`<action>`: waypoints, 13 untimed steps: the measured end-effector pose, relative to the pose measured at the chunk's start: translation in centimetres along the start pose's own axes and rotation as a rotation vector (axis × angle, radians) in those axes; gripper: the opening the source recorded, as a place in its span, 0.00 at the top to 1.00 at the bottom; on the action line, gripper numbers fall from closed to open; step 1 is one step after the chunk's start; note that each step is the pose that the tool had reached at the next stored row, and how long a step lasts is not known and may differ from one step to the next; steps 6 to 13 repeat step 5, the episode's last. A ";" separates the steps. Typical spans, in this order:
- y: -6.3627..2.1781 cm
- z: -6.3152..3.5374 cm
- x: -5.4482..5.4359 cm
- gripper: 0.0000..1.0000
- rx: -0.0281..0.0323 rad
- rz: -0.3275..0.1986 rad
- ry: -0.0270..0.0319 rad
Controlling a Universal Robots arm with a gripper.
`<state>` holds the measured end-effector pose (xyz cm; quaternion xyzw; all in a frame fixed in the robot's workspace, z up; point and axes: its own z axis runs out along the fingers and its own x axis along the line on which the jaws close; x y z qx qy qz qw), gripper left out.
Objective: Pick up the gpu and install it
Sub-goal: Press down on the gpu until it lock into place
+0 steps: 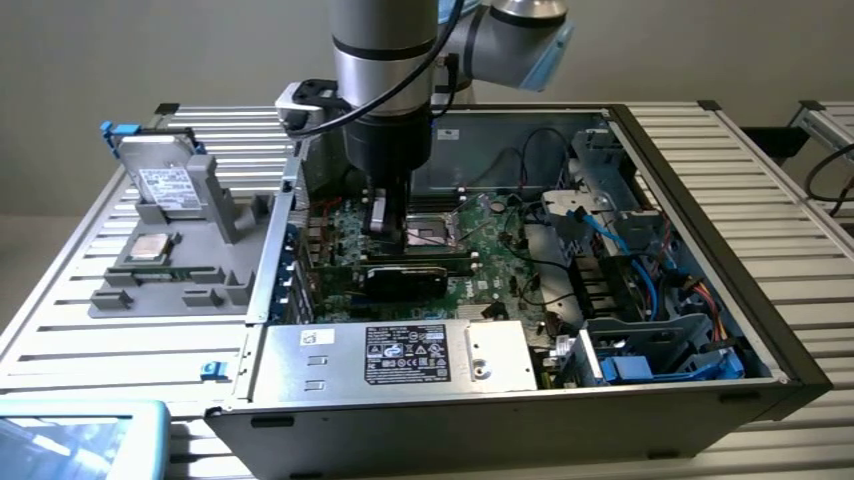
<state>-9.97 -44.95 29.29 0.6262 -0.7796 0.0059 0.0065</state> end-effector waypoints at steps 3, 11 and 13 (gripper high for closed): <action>0.00 -0.01 0.0 0.88 -0.0001 0.000 0.0002; 0.00 -0.01 0.0 0.88 -0.0001 0.000 0.0001; 0.00 -0.01 0.0 0.88 -0.0001 0.000 0.0001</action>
